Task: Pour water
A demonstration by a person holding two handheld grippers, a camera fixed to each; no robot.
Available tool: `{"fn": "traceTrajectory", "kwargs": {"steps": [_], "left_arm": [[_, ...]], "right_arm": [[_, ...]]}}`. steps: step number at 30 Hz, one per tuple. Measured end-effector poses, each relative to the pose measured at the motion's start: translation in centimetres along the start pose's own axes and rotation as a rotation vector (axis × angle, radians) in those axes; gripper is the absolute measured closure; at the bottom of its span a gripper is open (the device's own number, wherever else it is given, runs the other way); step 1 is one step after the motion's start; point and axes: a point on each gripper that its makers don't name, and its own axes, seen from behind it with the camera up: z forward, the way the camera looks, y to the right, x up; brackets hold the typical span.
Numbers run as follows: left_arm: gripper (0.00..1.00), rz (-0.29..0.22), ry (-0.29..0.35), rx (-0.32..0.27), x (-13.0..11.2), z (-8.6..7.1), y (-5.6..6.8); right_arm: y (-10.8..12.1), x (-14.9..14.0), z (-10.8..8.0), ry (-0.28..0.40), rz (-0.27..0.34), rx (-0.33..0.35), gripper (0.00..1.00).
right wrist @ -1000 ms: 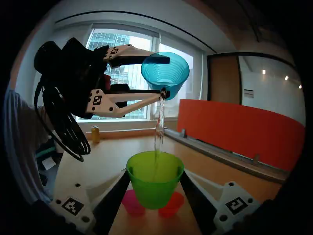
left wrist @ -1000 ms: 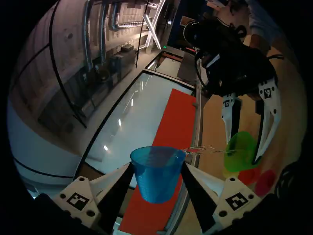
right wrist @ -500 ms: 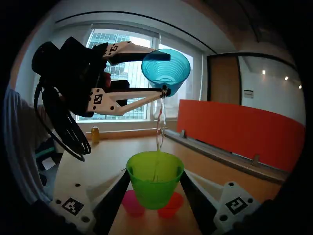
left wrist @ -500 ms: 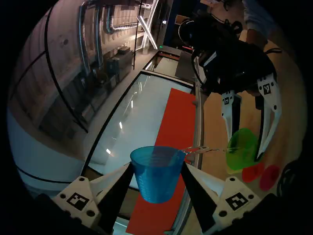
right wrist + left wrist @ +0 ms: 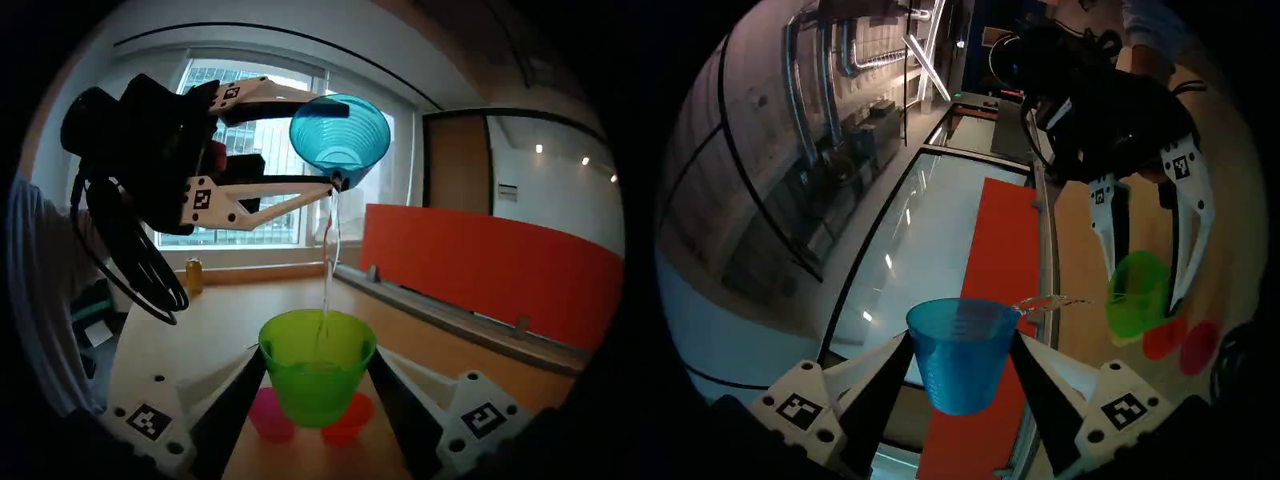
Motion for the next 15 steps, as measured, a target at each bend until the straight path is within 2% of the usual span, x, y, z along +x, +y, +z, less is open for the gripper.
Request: {"fn": "traceTrajectory", "kwargs": {"steps": [15], "left_arm": [[0.16, 0.083, 0.009, 0.003, 0.65, -0.07, 0.11]], "right_arm": [[0.04, 0.24, 0.08, 0.008, -0.003, -0.005, 0.11]]}}
